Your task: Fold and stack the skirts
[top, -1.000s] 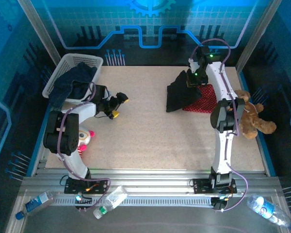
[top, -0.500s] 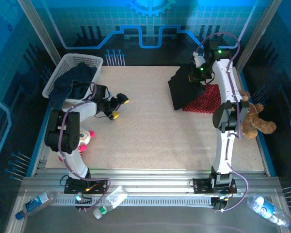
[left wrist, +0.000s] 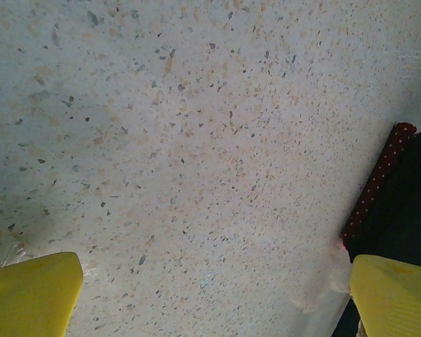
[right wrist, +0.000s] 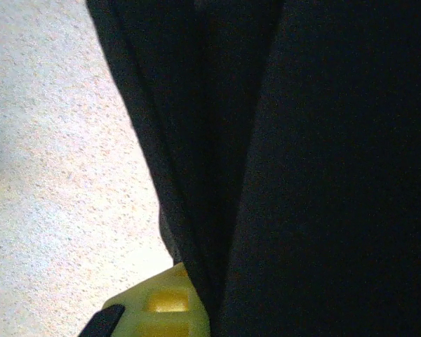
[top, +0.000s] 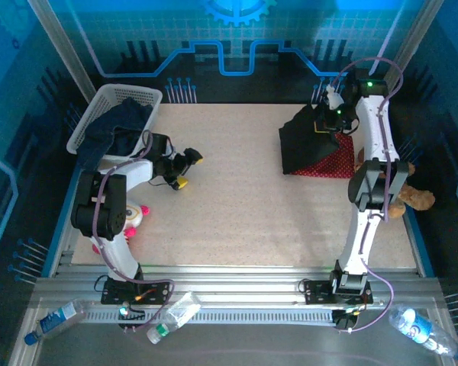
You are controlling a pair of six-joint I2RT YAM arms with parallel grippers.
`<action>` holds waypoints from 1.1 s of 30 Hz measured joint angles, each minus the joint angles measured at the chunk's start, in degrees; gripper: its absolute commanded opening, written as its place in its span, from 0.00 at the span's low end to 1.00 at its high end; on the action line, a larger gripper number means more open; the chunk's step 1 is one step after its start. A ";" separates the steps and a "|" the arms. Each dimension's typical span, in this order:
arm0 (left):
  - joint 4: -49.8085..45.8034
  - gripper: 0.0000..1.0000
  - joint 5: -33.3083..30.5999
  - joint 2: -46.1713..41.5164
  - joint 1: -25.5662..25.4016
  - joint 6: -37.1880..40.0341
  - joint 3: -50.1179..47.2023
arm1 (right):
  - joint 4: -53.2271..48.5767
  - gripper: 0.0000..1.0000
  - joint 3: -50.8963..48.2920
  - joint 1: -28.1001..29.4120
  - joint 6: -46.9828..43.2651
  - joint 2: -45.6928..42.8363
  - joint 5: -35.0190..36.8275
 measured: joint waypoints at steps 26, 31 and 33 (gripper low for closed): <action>-2.56 0.99 -0.24 0.85 0.00 1.29 0.00 | 13.25 0.15 -11.43 -1.88 2.73 6.60 21.11; -2.78 0.99 -0.26 1.01 0.00 1.60 0.00 | 14.73 0.34 -11.52 -1.70 5.29 6.58 28.76; -3.19 0.99 -0.44 1.01 0.00 1.73 0.00 | 15.47 0.41 -11.89 -1.57 6.08 6.27 33.31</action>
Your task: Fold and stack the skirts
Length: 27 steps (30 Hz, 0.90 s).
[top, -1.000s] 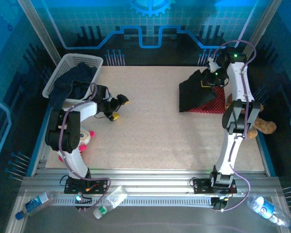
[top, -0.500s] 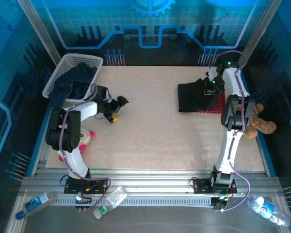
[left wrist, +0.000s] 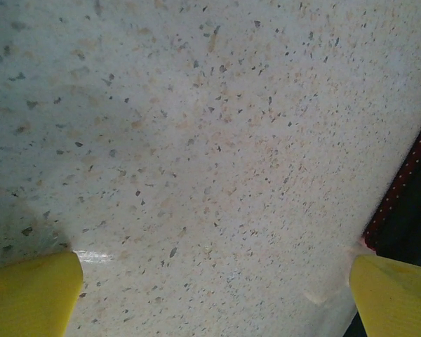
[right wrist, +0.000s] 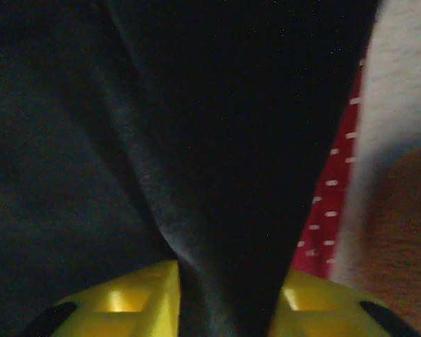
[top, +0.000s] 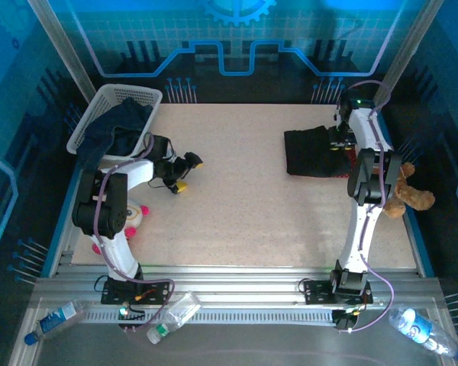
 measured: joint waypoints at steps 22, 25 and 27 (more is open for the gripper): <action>-9.68 0.99 -4.81 -4.94 1.97 6.25 8.17 | 2.21 0.84 4.17 2.62 7.58 4.48 -9.11; -10.97 0.99 -5.42 -5.11 2.23 7.15 8.17 | 0.39 0.86 7.85 2.49 8.63 11.04 -4.83; -12.20 0.99 -6.03 -5.29 2.67 7.56 8.22 | -0.37 1.00 8.96 2.86 9.03 11.21 -3.52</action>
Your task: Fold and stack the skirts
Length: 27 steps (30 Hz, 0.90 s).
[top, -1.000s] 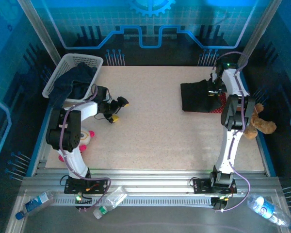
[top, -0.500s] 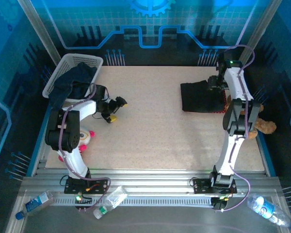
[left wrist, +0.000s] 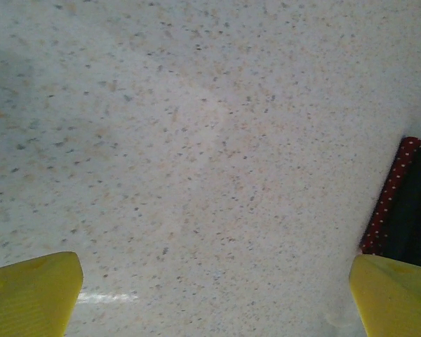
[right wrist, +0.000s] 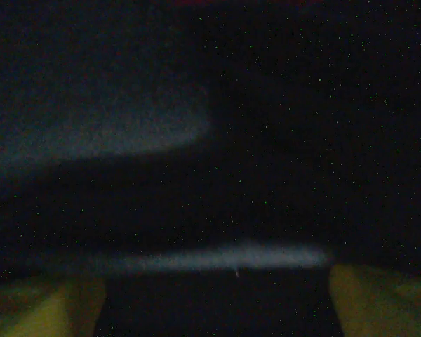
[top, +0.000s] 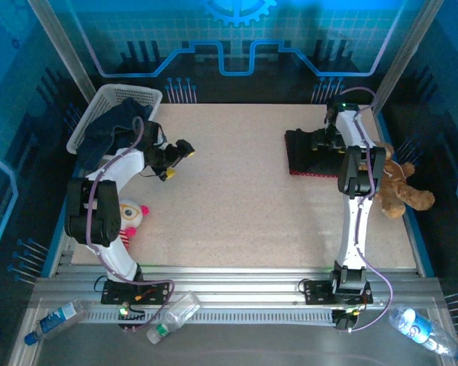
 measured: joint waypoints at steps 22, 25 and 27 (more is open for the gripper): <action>-26.64 0.99 -26.10 25.20 17.84 15.85 54.71 | 18.03 1.00 -39.15 7.65 8.74 -47.58 -11.41; -26.84 0.89 -23.65 28.65 18.88 12.66 54.90 | 20.11 1.00 -46.38 8.02 10.82 -48.74 -12.48; -26.80 0.70 -21.79 30.27 19.23 10.19 55.67 | 20.87 1.00 -50.97 8.22 12.24 -49.29 -12.68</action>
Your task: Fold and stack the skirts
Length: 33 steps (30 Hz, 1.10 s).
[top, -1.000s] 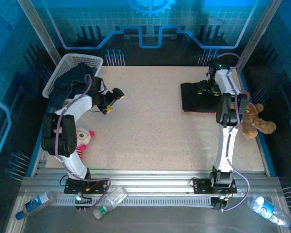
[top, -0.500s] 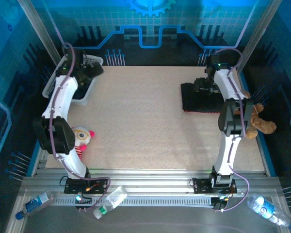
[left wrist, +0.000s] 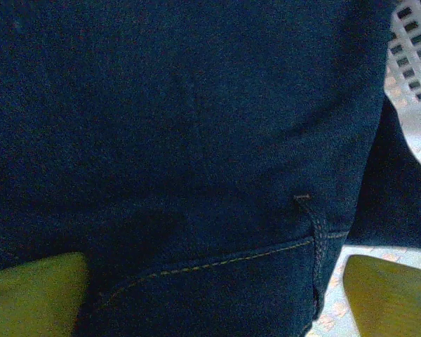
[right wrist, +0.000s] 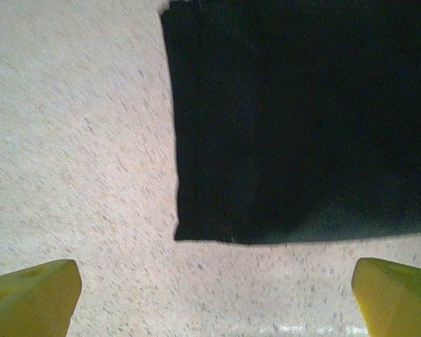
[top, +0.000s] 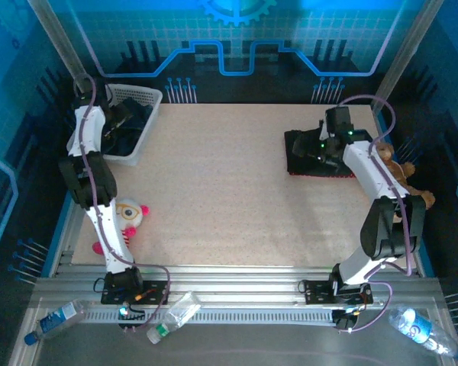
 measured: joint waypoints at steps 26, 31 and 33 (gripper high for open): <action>15.34 0.00 17.92 -23.91 0.76 -2.93 17.46 | 5.62 1.00 -5.55 0.00 3.48 -8.44 -2.16; 19.82 0.00 19.61 -30.64 -0.87 -3.02 18.12 | 6.47 1.00 -4.83 0.00 3.67 -8.44 -3.39; 21.20 0.00 20.31 -31.95 -1.99 -3.10 18.27 | 7.15 1.00 -4.81 0.00 3.89 -8.44 -4.07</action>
